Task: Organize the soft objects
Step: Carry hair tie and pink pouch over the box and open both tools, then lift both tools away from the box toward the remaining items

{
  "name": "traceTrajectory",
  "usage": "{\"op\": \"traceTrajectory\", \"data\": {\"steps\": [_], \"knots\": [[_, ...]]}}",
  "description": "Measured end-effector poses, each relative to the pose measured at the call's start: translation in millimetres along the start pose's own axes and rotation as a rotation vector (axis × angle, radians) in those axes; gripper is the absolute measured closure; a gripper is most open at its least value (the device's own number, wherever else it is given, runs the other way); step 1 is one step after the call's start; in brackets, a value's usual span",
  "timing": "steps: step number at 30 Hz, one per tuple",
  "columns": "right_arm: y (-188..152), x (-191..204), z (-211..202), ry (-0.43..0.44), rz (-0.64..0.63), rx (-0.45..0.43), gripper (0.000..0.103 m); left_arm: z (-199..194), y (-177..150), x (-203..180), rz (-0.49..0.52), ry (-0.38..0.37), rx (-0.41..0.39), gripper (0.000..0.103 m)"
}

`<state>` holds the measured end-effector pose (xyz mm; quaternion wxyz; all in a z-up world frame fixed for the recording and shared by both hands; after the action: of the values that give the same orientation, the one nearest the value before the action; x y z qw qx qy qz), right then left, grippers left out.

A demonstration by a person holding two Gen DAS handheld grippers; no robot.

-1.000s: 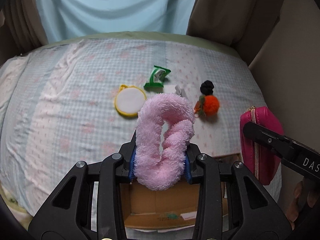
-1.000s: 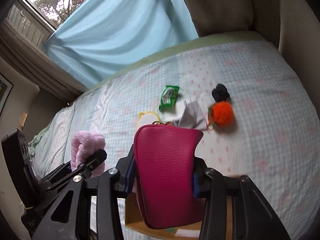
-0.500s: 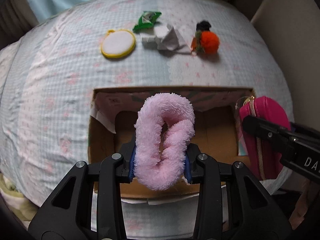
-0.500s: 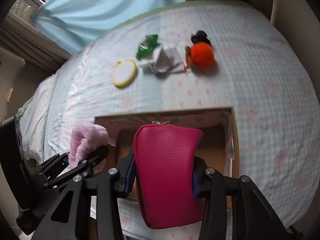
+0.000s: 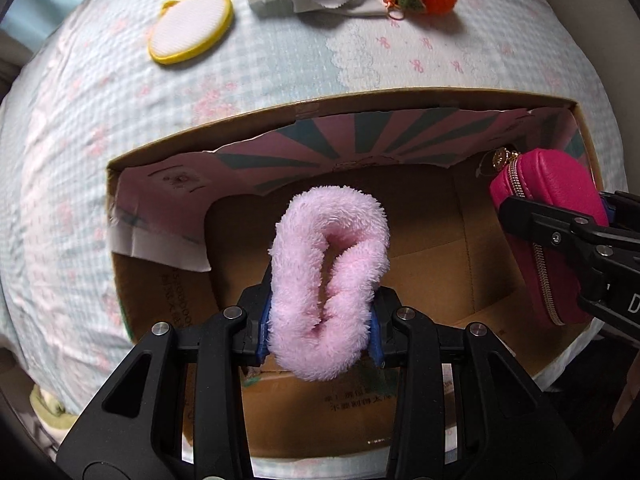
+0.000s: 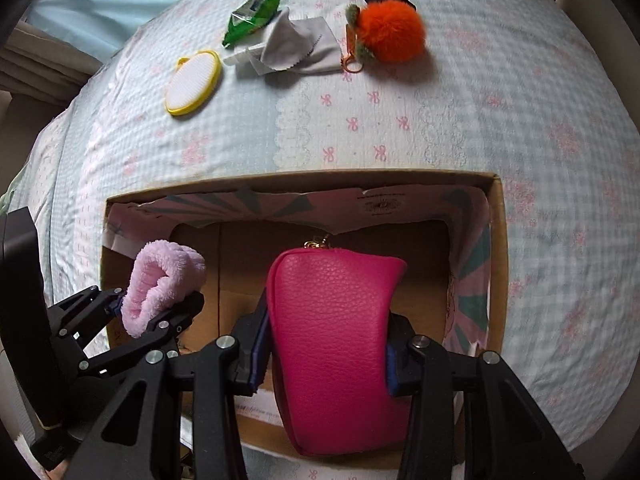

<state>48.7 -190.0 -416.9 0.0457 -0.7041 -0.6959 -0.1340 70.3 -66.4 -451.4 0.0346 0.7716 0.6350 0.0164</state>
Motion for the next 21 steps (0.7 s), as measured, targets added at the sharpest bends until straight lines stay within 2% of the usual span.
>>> {"op": "traceTrajectory", "data": {"steps": [3, 4, 5, 6, 7, 9, 13, 21], "knots": [[2.4, -3.9, 7.7, 0.005, 0.029, 0.018, 0.062, 2.6, 2.4, -1.5, 0.013, -0.025, 0.011, 0.07], [1.7, -4.0, 9.0, 0.01, 0.04, 0.023, 0.061, 1.3, 2.7, -1.8, 0.018, -0.034, 0.008, 0.058], [3.0, -3.0, 11.9, 0.013, 0.045, 0.03, 0.06, -1.1, 1.2, -1.2, 0.021, -0.041, 0.008, 0.03], [3.3, -2.2, 13.7, 0.005, 0.043, 0.034, 0.055, -3.5, 1.0, -1.0, 0.021, -0.044, 0.002, 0.013], [3.9, -1.5, 15.1, -0.006, 0.043, 0.034, 0.049, -8.3, 0.6, 0.2, 0.022, -0.049, -0.02, 0.0], [3.3, -1.4, 17.6, -0.005, 0.068, 0.038, 0.0, -10.9, -0.3, 2.8, 0.031, -0.049, -0.026, 0.0], [2.0, -0.4, 21.7, 0.025, 0.086, 0.055, 0.0, -9.0, -4.5, 9.4, 0.048, -0.048, -0.006, 0.0], [-3.6, 1.8, 19.3, 0.013, 0.071, 0.058, 0.0, -15.9, -3.5, 18.0, 0.03, -0.046, -0.008, 0.0]]}}
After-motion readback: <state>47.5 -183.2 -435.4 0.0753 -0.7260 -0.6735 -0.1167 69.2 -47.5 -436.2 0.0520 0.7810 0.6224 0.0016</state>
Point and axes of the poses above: each gripper's, at about its wrist camera, not at the fingertips, and z roughly the way its jaws point, x to its left, y to its top, the point moved 6 cm from there along z, roughly the way its jaws point, and after that the axes turned 8 degrees about -z, right-handed, at the moved point
